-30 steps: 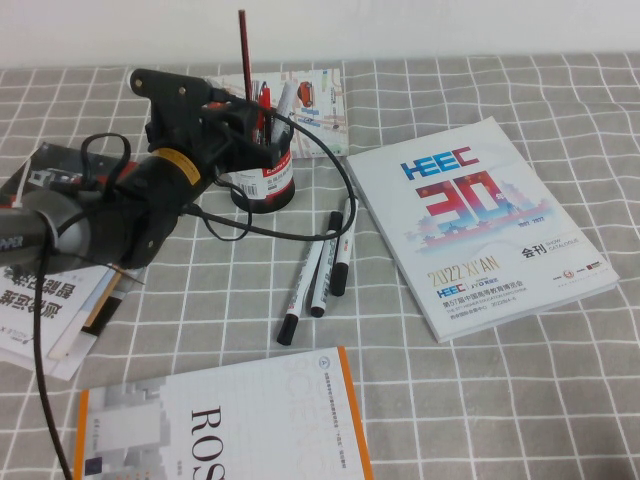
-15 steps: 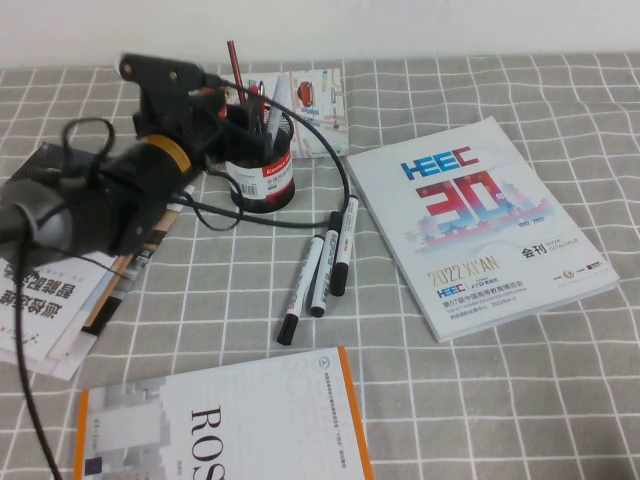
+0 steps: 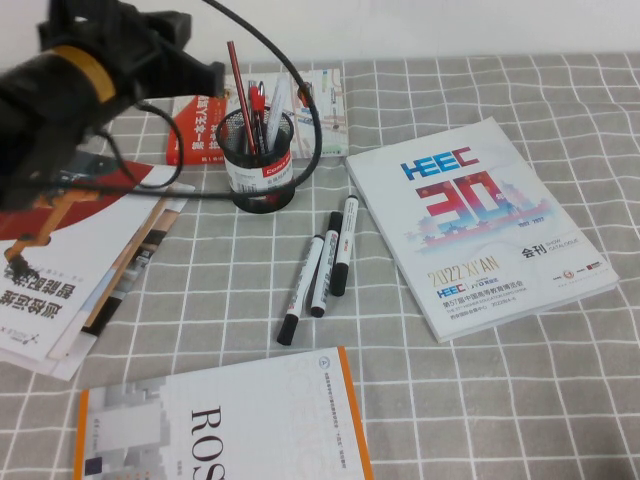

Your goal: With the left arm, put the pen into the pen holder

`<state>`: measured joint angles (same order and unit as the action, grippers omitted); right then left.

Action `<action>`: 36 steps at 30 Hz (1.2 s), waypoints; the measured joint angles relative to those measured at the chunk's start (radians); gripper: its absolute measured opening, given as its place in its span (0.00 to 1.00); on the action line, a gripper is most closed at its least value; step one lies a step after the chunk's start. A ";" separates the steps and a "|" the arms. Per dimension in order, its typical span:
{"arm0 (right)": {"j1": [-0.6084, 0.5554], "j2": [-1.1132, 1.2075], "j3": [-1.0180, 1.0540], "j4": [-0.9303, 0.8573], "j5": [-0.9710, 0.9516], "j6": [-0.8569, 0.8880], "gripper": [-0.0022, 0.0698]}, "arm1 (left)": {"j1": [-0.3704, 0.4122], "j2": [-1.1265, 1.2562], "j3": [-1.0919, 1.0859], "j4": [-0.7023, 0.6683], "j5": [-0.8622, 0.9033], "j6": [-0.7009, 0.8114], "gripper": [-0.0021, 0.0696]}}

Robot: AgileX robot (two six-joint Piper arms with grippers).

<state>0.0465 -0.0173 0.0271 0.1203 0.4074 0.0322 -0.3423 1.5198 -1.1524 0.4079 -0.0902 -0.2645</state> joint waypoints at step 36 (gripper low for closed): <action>0.000 0.000 0.000 0.000 0.000 0.000 0.01 | -0.017 -1.389 0.920 -0.074 0.378 -0.252 0.03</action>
<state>0.0465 -0.0173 0.0271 0.1203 0.4074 0.0322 -0.3592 0.1307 -0.2320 0.3340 0.2878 -0.5170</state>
